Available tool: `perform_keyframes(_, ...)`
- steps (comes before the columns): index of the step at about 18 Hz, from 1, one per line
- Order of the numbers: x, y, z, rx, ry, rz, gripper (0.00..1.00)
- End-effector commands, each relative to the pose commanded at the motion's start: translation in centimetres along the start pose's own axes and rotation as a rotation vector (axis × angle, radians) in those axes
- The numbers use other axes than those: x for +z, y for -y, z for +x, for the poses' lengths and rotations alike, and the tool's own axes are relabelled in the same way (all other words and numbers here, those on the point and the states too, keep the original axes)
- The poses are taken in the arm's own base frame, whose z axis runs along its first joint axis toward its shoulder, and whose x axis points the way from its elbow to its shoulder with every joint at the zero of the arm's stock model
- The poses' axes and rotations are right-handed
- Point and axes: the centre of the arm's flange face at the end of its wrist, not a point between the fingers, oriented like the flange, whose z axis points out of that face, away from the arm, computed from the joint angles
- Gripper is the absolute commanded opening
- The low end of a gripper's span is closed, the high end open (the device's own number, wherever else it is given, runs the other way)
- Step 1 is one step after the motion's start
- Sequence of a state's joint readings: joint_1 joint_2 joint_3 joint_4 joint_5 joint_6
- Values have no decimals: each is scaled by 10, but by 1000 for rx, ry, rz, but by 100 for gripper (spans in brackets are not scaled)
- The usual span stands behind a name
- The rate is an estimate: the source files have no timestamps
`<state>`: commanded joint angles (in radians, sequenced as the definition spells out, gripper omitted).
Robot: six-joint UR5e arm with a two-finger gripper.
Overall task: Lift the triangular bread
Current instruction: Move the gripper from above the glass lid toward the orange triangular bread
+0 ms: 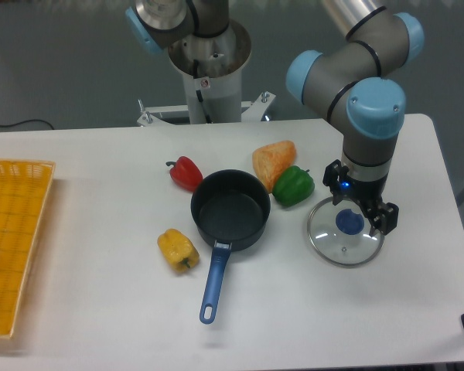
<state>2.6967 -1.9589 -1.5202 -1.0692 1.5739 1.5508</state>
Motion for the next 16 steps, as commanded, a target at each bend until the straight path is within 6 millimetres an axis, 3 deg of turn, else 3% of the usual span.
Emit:
perform_keyframes(4, -3, 3, 8, 3, -8, -1, 100)
perform_keyframes(7, 8, 16, 26, 14, -37, 1, 100)
perform_keyframes(9, 22, 14, 37, 12, -64, 0, 100)
perform_keyframes(14, 18, 12, 48, -23, -71, 0, 100)
perform_keyframes(16, 25, 10, 55, -35, -89, -2, 100)
